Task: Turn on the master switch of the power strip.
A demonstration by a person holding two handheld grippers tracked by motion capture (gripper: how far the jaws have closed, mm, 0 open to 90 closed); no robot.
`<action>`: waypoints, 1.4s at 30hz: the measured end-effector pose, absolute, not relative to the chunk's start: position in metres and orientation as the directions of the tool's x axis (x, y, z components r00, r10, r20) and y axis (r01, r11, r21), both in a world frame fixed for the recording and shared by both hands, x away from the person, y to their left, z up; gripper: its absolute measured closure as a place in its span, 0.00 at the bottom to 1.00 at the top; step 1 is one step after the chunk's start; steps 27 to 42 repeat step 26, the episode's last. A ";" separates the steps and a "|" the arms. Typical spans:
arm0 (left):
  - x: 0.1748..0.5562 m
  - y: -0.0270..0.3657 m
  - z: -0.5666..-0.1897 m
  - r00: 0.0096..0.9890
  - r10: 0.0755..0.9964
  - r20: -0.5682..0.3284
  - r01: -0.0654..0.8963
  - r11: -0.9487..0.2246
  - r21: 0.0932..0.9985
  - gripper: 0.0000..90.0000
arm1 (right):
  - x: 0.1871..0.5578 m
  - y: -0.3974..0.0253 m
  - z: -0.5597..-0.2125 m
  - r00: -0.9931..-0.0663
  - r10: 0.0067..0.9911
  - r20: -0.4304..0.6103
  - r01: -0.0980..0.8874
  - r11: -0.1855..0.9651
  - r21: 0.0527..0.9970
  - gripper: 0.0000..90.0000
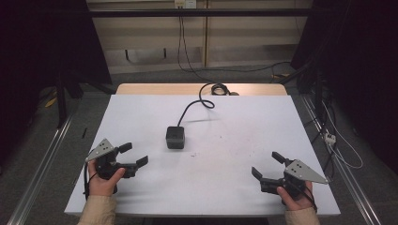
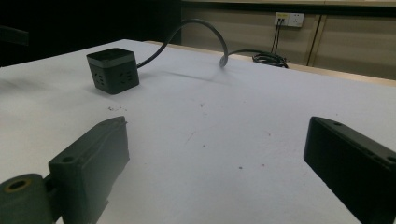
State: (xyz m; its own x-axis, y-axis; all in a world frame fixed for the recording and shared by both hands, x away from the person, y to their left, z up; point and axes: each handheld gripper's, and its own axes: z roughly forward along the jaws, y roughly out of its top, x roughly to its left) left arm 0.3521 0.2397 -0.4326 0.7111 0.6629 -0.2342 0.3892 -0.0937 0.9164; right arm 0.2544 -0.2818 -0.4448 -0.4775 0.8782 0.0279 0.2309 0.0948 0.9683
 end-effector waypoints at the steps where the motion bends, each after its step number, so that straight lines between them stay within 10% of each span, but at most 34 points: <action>1: 0.352 0.240 -0.433 0.710 0.664 -0.234 0.389 -0.093 0.916 0.06 | 0.254 -0.282 -0.445 -0.478 0.878 0.028 0.231 0.095 0.968 0.07; 42: 0.347 0.249 -0.435 0.698 0.682 -0.219 0.384 -0.098 0.918 0.06 | 0.256 -0.281 -0.446 -0.483 0.875 0.026 0.236 0.102 0.966 0.07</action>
